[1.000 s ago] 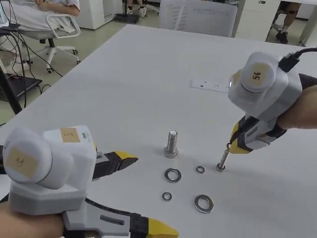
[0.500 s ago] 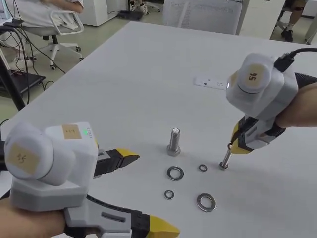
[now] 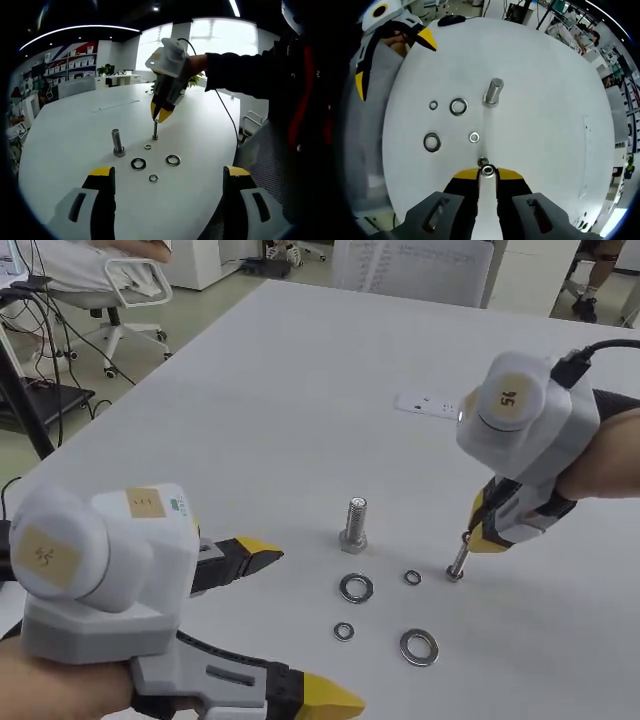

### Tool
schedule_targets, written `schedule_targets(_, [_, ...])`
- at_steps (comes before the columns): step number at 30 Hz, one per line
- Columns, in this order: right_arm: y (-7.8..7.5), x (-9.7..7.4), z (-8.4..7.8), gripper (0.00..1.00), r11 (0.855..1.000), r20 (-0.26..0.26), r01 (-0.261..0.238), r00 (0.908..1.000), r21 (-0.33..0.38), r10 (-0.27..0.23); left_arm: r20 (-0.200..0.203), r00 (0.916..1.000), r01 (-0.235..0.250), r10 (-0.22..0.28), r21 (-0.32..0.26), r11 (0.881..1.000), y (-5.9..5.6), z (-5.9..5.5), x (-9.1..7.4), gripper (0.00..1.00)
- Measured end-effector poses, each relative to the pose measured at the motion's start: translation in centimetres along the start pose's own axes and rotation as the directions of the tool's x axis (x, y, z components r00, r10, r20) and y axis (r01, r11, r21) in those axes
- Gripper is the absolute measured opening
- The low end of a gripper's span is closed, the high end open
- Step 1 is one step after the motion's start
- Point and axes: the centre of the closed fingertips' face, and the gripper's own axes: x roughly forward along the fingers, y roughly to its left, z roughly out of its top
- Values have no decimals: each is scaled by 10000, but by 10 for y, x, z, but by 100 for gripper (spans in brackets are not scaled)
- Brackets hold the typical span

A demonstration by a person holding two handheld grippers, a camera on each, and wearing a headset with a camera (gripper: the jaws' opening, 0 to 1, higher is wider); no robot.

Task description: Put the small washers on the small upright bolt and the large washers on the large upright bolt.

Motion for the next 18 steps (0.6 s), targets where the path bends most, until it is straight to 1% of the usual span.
schedule_targets(6, [1, 4, 1, 13, 9999, -29, -105, 9999, -12, 105, -6, 10000, -10, 10, 6, 10000, 0, 0, -1, 89])
schedule_targets(10, [-1, 10, -1, 13, 9999, -70, -168, 9998, -3, 168, 2, 10000, -21, 21, -15, 10000, 1, 0, -1, 89])
schedule_targets(18, [1, 19, -3, 13, 9993, -144, -375, 9992, 81, 376, -19, 10000, -36, 36, -32, 10000, 3, 0, 0, 89])
